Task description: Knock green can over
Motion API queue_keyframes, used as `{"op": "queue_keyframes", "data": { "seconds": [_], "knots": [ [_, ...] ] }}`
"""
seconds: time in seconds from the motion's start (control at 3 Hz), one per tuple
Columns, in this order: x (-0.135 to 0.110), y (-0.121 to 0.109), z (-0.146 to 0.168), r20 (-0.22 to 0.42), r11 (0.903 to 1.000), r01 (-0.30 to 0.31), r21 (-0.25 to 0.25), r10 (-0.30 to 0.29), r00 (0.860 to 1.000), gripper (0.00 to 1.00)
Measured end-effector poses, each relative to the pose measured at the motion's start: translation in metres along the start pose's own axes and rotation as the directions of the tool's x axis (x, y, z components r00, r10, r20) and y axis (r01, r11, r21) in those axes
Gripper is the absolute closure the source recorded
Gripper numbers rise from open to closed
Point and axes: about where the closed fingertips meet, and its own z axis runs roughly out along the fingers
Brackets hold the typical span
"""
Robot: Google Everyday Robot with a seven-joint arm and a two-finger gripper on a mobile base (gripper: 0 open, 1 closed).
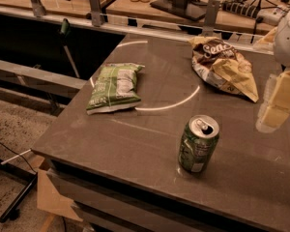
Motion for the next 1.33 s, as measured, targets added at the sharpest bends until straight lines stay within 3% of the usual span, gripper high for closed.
{"op": "queue_keyframes", "data": {
  "seconds": [0.67,1.0,1.33],
  "knots": [
    [0.001,-0.001,0.000,0.021,0.9999,-0.016,-0.005,0.016,1.000,0.00],
    [0.031,-0.007,0.032,0.099,0.9965,-0.071,-0.044,0.075,0.992,0.00],
    [0.057,-0.013,0.085,0.318,0.9915,-0.108,-0.072,0.126,0.940,0.00]
  ]
}}
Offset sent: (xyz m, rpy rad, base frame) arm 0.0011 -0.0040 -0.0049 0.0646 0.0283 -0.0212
